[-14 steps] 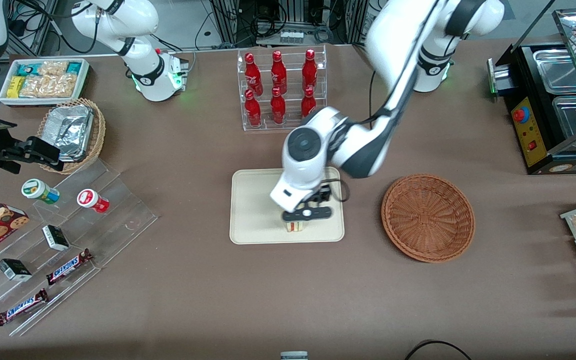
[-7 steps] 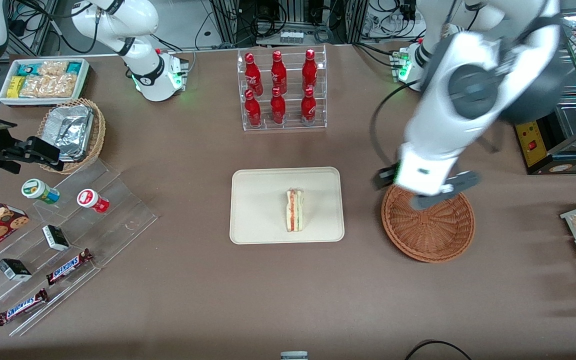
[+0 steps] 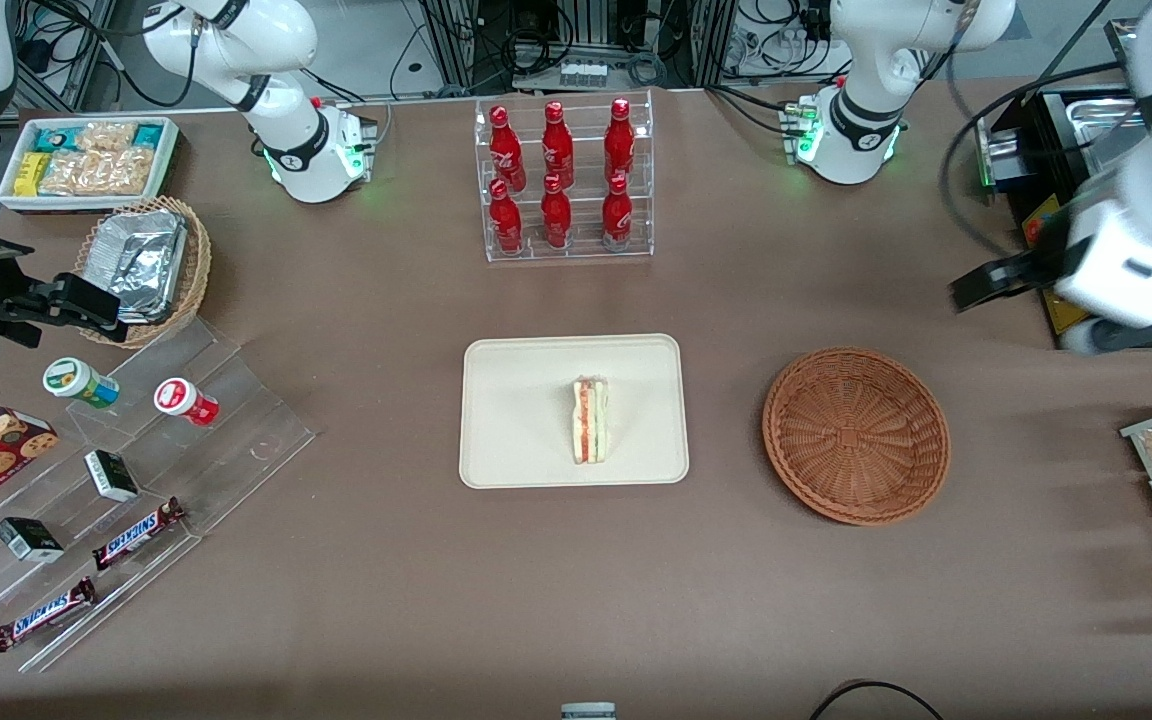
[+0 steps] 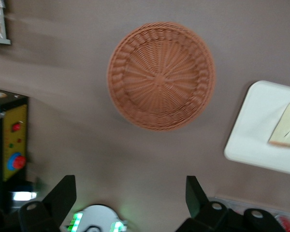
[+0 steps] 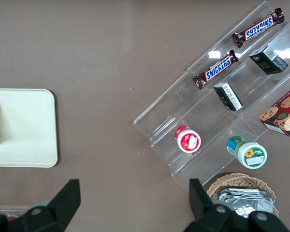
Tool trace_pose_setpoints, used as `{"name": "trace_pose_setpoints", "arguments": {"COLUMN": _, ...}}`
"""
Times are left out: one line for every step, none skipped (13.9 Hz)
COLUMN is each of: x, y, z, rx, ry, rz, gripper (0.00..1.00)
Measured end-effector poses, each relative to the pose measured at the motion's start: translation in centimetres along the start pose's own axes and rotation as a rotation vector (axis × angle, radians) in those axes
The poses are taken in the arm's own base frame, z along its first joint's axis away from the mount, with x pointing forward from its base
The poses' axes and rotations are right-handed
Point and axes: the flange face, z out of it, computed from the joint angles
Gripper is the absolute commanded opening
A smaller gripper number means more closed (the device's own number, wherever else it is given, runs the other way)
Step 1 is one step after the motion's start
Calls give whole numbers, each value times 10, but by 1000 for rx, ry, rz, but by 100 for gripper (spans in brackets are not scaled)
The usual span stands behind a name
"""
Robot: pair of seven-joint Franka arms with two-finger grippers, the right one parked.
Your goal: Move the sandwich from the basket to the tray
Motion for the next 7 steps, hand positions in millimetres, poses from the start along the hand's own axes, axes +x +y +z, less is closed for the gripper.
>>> {"name": "trace_pose_setpoints", "arguments": {"x": -4, "y": -21, "z": -2, "rx": -7, "ry": -1, "rz": 27, "gripper": 100}}
{"name": "trace_pose_setpoints", "arguments": {"x": -8, "y": -39, "z": -3, "rx": -13, "ry": -3, "rz": 60, "gripper": 100}}
{"name": "trace_pose_setpoints", "arguments": {"x": -15, "y": -56, "z": -4, "rx": -19, "ry": -6, "rz": 95, "gripper": 100}}
{"name": "trace_pose_setpoints", "arguments": {"x": -23, "y": -72, "z": -4, "rx": -25, "ry": -8, "rz": 125, "gripper": 100}}
{"name": "trace_pose_setpoints", "arguments": {"x": -32, "y": -90, "z": -3, "rx": -33, "ry": -8, "rz": 146, "gripper": 100}}
{"name": "trace_pose_setpoints", "arguments": {"x": -40, "y": -103, "z": -4, "rx": -39, "ry": -4, "rz": 153, "gripper": 100}}
{"name": "trace_pose_setpoints", "arguments": {"x": -43, "y": -109, "z": -6, "rx": -43, "ry": 4, "rz": 158, "gripper": 100}}
